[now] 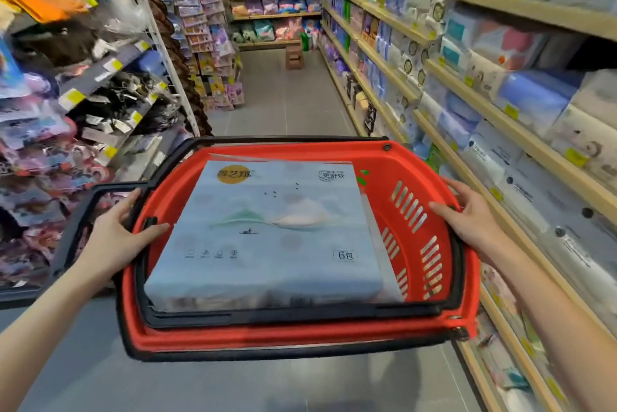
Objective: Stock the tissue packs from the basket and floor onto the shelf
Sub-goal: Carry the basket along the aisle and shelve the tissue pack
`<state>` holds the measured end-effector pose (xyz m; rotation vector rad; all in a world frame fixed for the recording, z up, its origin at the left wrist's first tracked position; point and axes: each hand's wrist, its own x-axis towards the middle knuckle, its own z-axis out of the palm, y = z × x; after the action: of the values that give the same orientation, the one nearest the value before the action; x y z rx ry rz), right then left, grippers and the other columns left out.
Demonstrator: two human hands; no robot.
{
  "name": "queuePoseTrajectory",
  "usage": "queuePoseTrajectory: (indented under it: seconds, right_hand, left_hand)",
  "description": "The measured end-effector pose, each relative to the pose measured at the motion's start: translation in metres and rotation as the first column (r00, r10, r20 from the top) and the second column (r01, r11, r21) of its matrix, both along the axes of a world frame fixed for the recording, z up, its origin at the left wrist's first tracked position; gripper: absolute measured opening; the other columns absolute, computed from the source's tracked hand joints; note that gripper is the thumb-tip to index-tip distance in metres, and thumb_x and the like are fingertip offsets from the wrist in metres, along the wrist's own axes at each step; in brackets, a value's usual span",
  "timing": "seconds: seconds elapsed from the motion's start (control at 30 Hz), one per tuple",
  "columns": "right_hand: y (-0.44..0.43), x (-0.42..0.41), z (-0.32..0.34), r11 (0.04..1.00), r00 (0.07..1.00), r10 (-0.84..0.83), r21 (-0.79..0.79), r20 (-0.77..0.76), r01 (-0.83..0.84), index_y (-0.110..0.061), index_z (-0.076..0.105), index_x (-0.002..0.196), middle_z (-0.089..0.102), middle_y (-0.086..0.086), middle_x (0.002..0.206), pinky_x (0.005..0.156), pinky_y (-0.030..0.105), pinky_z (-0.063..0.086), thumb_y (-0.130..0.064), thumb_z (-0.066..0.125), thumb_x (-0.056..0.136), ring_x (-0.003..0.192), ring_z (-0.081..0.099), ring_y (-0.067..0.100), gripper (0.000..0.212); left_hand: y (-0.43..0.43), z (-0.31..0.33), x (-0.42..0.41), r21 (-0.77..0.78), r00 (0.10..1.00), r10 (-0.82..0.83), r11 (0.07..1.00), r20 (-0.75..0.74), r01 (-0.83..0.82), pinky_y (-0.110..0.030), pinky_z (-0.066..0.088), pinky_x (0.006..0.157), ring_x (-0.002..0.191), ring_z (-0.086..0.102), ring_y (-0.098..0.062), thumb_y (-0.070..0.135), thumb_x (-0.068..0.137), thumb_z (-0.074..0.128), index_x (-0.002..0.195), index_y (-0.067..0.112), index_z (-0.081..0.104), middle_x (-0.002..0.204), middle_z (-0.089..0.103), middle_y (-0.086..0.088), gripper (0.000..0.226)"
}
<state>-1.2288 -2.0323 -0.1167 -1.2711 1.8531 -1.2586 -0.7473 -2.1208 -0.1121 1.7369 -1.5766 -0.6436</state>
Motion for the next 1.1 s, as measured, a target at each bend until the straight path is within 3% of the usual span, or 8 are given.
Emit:
queuePoseTrajectory:
  seconds: [0.23,0.37,0.53,0.67,0.77,0.87,0.93,1.1]
  right_hand:
    - [-0.129,0.013,0.002,0.998,0.997,-0.065,-0.018,0.041,0.066,-0.017,0.042,0.133,0.057,0.006,0.111,0.082,0.04,0.051,-0.011,0.061,0.085,0.088,0.061,0.021,0.052]
    - [-0.193,0.026,-0.003,0.988,0.986,-0.15,-0.034,0.068,0.153,-0.016,0.042,0.132,0.055,0.004,0.108,0.068,0.023,0.053,-0.008,0.061,0.085,0.078,0.057,0.005,0.052]
    - [-0.252,0.026,-0.013,0.96,0.957,-0.274,-0.033,0.097,0.278,-0.018,0.046,0.129,0.059,0.008,0.111,0.092,0.049,0.049,-0.009,0.063,0.083,0.101,0.061,0.029,0.05]
    - [-0.285,0.009,-0.023,0.926,0.917,-0.376,0.008,0.131,0.378,-0.015,0.043,0.133,0.059,0.015,0.121,0.092,0.049,0.049,-0.012,0.062,0.084,0.103,0.061,0.031,0.053]
    - [-0.31,-0.013,-0.035,0.889,0.881,-0.456,0.014,0.13,0.458,-0.012,0.042,0.134,0.058,0.016,0.122,0.088,0.04,0.05,-0.011,0.062,0.084,0.1,0.061,0.026,0.054]
    - [-0.332,-0.04,-0.051,0.867,0.859,-0.496,0.02,0.127,0.497,-0.012,0.042,0.134,0.059,0.011,0.116,0.067,0.015,0.052,-0.009,0.06,0.085,0.082,0.063,0.007,0.053]
    - [-0.344,-0.058,-0.058,0.849,0.837,-0.527,0.037,0.147,0.527,-0.012,0.042,0.135,0.058,0.008,0.114,0.06,0.011,0.051,-0.009,0.059,0.086,0.077,0.061,0.002,0.053]
    - [-0.364,-0.086,-0.068,0.772,0.76,-0.631,0.024,0.155,0.636,-0.01,0.043,0.133,0.056,0.004,0.116,0.08,0.021,0.052,-0.004,0.058,0.085,0.096,0.058,0.018,0.05]
  left_hand:
    - [-0.162,0.012,0.01,-0.011,0.999,-0.029,1.0,-0.028,0.029,-0.039,0.038,0.103,0.12,0.052,-0.029,0.013,0.071,0.078,0.141,0.02,0.037,0.132,0.054,-0.017,0.081]
    - [-0.264,0.02,0.008,0.002,0.992,-0.127,0.992,-0.017,0.127,-0.034,0.035,0.102,0.119,0.051,-0.023,0.011,0.071,0.078,0.141,0.02,0.037,0.136,0.05,-0.014,0.081]
    - [-0.377,0.043,-0.03,-0.047,0.962,-0.271,0.961,0.042,0.272,-0.029,0.033,0.098,0.123,0.047,-0.026,0.009,0.074,0.074,0.141,0.015,0.037,0.138,0.048,-0.015,0.077]
    - [-0.461,0.044,-0.069,-0.031,0.921,-0.386,0.921,0.044,0.388,-0.031,0.034,0.1,0.121,0.047,-0.02,0.013,0.073,0.076,0.141,0.017,0.036,0.139,0.047,-0.012,0.08]
    - [-0.521,0.034,-0.107,0.017,0.881,-0.464,0.885,0.087,0.465,-0.036,0.034,0.105,0.121,0.048,-0.018,0.021,0.066,0.082,0.141,0.016,0.036,0.14,0.047,-0.01,0.089]
    - [-0.569,0.023,-0.158,0.013,0.843,-0.52,0.852,0.138,0.523,-0.036,0.034,0.106,0.122,0.05,-0.024,0.017,0.068,0.081,0.141,0.011,0.035,0.137,0.049,-0.015,0.087]
    - [-0.594,0.021,-0.196,0.005,0.806,-0.566,0.819,0.171,0.574,-0.034,0.034,0.105,0.121,0.05,-0.023,0.015,0.072,0.078,0.141,0.01,0.035,0.137,0.049,-0.017,0.082]
    - [-0.645,0.014,-0.275,0.032,0.734,-0.655,0.75,0.178,0.661,-0.024,0.032,0.096,0.108,0.048,-0.012,0.012,0.074,0.075,0.142,0.013,0.033,0.135,0.051,-0.013,0.08]
